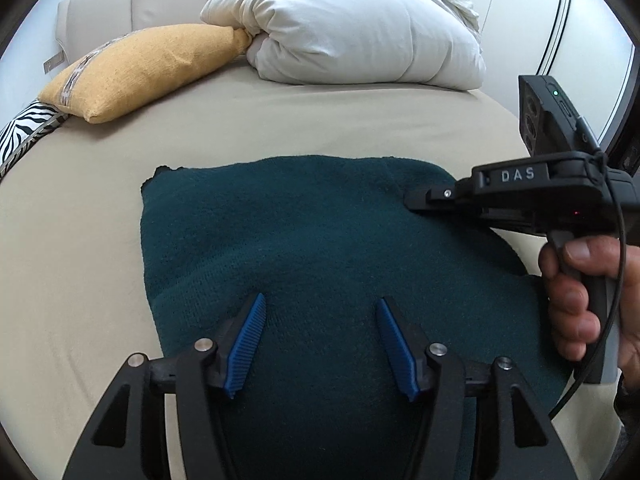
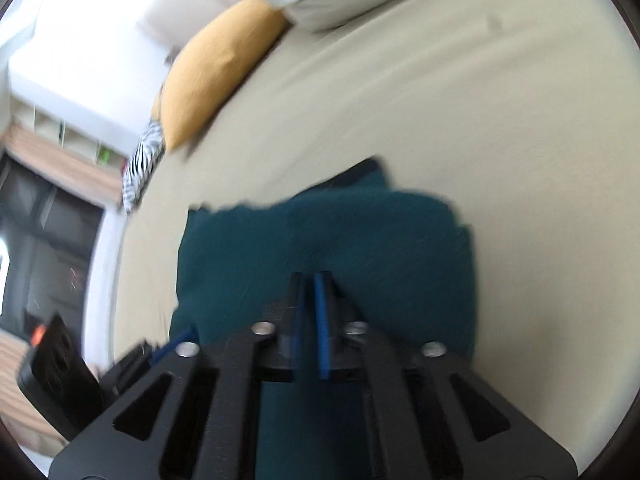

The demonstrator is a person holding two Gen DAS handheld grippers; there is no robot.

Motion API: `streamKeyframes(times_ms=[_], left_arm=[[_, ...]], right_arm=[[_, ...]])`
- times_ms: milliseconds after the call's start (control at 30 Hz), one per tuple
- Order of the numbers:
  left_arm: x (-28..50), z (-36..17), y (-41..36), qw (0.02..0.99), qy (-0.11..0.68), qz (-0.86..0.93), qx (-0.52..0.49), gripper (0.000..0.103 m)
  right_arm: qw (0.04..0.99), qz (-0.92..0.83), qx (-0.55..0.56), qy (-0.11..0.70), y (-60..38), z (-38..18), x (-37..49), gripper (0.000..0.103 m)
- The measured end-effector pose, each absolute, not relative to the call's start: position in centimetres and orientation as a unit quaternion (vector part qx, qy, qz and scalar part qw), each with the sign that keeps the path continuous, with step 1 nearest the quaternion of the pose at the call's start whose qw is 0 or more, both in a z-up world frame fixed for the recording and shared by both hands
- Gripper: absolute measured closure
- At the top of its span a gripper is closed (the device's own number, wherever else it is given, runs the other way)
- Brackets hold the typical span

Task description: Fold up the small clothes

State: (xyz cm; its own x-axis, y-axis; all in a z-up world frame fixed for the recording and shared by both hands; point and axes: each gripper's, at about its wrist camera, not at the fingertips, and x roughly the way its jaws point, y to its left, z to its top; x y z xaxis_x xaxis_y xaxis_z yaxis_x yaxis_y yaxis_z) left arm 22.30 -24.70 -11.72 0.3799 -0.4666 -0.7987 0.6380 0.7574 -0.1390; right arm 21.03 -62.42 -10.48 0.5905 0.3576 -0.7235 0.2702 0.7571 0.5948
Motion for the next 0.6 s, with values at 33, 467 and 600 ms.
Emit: streamKeyframes(times_ms=[33,467,600], left_arm=[[22.2,-11.8,-24.8,0.827,0.442,-0.334,0.099,0.042],[21.6,-11.8,-25.0,0.834,0.428,-0.328,0.115,0.041],[21.5,-11.8,-25.0,0.836,0.426,-0.325,0.118,0.041]], right_arm=[[0.824,0.022,0.353,0.443,-63.1,-10.6,20.9,0.103],[0.867,-0.028,0.357,0.345,-66.1,-5.9,13.8,0.094],[0.876,0.028,0.316,0.364,-62.7,-4.7,12.3,0.094]])
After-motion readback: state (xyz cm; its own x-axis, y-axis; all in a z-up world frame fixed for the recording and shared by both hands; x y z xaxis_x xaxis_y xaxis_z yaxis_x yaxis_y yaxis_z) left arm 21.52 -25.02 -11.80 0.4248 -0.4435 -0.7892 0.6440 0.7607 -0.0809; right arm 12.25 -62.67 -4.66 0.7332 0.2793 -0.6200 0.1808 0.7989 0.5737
